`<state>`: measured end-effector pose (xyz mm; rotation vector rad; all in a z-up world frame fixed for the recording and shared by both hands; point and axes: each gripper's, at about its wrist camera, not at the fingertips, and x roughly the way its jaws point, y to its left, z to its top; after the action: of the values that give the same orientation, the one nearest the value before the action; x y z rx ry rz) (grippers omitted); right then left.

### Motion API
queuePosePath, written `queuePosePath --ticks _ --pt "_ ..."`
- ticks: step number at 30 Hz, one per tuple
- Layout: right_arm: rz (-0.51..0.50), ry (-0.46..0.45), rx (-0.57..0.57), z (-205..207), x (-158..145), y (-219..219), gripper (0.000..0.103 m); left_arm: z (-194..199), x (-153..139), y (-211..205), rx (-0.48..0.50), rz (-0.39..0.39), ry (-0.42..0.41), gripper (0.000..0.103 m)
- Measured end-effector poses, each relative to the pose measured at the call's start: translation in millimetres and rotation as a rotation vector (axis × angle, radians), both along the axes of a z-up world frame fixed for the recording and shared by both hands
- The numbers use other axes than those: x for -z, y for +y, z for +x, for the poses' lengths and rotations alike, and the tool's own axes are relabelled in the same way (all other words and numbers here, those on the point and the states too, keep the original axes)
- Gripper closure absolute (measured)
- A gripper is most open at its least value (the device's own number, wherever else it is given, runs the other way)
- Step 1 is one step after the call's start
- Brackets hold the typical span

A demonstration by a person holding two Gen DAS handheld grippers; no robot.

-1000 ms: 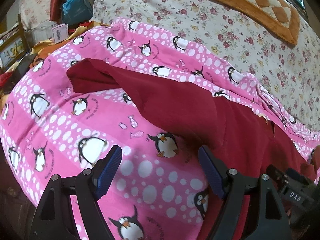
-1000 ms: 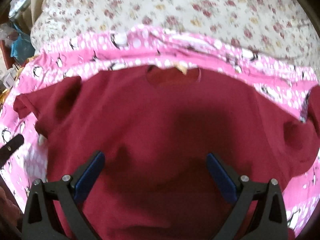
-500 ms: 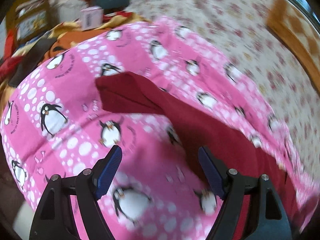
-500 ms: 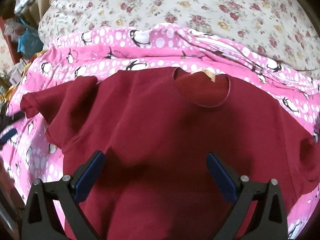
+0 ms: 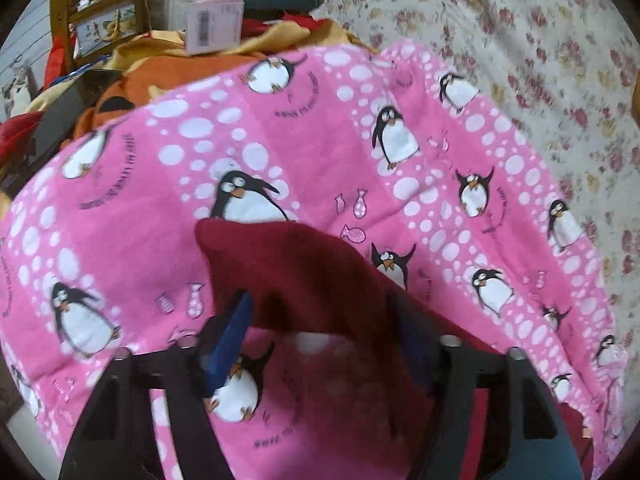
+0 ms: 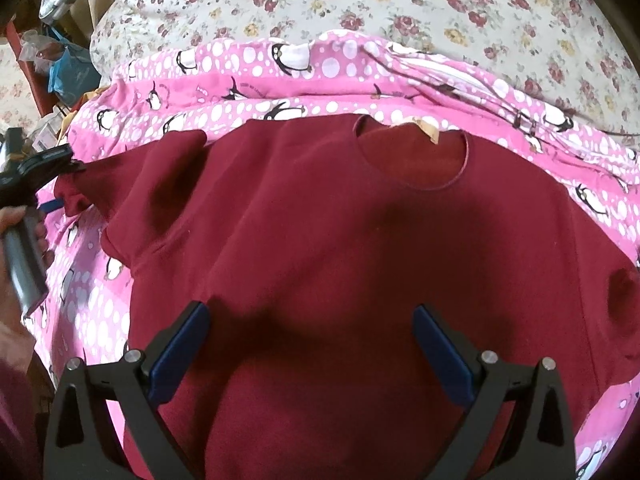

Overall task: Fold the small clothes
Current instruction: 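Grasp the sleeve cuff with the left tool and lift it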

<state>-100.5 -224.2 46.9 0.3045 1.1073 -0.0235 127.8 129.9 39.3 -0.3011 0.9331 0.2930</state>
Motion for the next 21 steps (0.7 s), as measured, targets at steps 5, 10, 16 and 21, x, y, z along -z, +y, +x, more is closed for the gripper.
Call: queuePosePath --ticks 5,10,16,21 --pt "0.02 0.007 0.015 -1.0 2.6 -6.4 0.0 13.9 24.2 -5.6 0.048 -0.007 0.047 0.101" --pt "0.035 0.005 0.031 -2.0 4.0 -9.0 0.0 3.8 9.1 -10.7 0.073 -0.023 -0.027 0.103" --pt "0.039 -0.005 0.05 -10.5 -1.8 -14.2 0.0 -21.5 -29.8 -21.7 0.147 -0.149 -0.141 0.103" --pt "0.049 -0.021 0.089 -21.4 -9.3 -28.1 0.0 -47.6 -62.6 -50.4 0.298 -0.258 -0.212 0.103"
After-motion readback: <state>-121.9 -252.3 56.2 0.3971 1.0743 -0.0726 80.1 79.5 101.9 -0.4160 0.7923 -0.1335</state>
